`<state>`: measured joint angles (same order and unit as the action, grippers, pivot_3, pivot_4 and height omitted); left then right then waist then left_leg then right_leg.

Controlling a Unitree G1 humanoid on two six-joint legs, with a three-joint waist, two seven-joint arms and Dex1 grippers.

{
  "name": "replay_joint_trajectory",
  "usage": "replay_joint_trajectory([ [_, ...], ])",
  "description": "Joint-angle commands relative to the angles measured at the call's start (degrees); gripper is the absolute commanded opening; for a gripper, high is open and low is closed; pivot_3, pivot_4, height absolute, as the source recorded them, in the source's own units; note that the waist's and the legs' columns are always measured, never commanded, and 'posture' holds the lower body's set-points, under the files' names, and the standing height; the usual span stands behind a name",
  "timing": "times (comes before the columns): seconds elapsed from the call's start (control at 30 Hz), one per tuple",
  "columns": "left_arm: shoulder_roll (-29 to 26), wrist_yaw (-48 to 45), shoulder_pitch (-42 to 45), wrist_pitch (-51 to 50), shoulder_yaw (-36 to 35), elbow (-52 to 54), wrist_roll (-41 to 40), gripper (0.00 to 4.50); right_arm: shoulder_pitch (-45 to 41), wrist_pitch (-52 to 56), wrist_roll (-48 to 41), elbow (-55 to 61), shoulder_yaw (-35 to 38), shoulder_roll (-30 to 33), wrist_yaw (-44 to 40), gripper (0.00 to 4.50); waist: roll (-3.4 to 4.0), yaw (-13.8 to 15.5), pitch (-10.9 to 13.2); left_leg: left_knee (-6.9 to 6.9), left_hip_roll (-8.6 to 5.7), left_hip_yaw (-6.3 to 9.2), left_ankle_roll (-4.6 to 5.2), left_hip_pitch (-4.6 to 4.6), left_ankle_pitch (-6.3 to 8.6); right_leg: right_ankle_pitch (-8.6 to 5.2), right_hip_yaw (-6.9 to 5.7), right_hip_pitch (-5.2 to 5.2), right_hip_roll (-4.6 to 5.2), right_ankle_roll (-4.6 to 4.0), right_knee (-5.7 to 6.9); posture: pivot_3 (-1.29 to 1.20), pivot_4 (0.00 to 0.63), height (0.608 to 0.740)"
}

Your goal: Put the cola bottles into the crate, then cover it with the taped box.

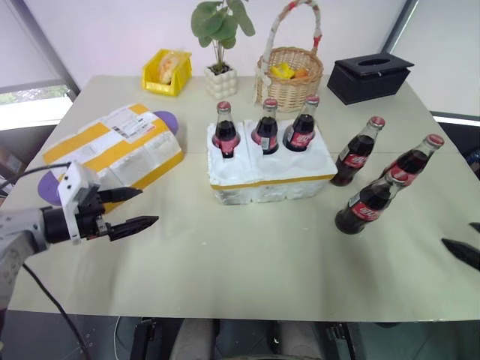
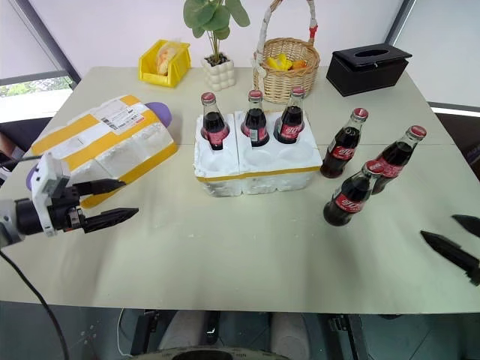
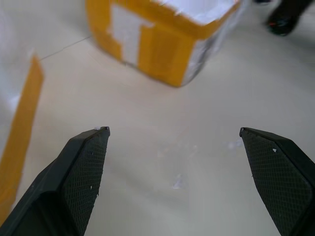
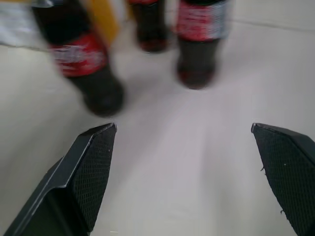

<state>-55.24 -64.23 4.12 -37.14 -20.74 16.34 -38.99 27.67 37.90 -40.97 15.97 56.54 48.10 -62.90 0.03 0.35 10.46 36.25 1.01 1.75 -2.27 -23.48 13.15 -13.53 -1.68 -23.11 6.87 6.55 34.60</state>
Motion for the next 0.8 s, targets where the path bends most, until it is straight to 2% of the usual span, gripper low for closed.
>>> replay_joint_trajectory([
  [0.03, -2.2, -5.2, 5.2, 0.9, 4.2, -0.4, -0.7, 4.44, 0.8, 3.2, -5.9, 8.9, 1.8, -1.5, 2.2, 4.5, 0.0, 0.1, 0.0, 0.0, 0.0, -0.02, 0.0, 0.0, 0.0, 0.0, 0.02, -0.01, 0.0, 0.0, 0.0, 0.0, 0.15, 0.74],
  [0.17, -1.6, -10.3, 15.3, 1.7, 12.1, -2.4, 0.0, 4.44, -0.2, 5.5, -10.8, 16.1, -1.3, -3.9, 6.7, 4.5, -0.09, 0.4, 0.0, 0.0, 0.01, -0.03, 0.0, 0.0, 0.0, 0.08, 0.03, -0.01, -0.02, -0.13, 0.01, 0.0, 0.15, 0.74],
  [0.3, 0.6, -12.1, 21.7, 1.7, 16.2, -4.9, 0.6, 4.44, -1.7, 5.7, -11.8, 17.9, -4.1, -4.3, 9.9, 4.5, -0.16, 0.4, 0.1, 0.0, 0.02, -0.01, 0.01, -0.01, 0.0, 0.08, 0.04, 0.0, -0.06, -0.14, 0.01, 0.0, 0.15, 0.74],
  [0.5, 3.3, -15.0, 25.3, 3.6, 20.8, -6.5, 2.2, 4.44, -3.8, 4.8, -12.3, 17.9, -9.0, -5.6, 14.2, 4.5, -0.23, 0.2, 0.1, -0.02, 0.02, -0.01, 0.02, -0.02, -0.01, 0.08, 0.05, -0.01, -0.09, -0.13, 0.03, 0.0, 0.15, 0.74],
  [0.8, 5.1, -16.3, 27.8, 4.4, 21.5, -8.6, 2.9, 4.44, -7.1, 2.5, -10.1, 14.2, -14.3, -6.1, 16.4, 4.5, -0.38, 0.4, 0.2, 0.28, 0.03, 0.02, 0.02, -0.02, -0.01, 0.07, 0.08, -0.03, -0.09, -0.13, 0.38, 0.0, 0.15, 0.74],
])
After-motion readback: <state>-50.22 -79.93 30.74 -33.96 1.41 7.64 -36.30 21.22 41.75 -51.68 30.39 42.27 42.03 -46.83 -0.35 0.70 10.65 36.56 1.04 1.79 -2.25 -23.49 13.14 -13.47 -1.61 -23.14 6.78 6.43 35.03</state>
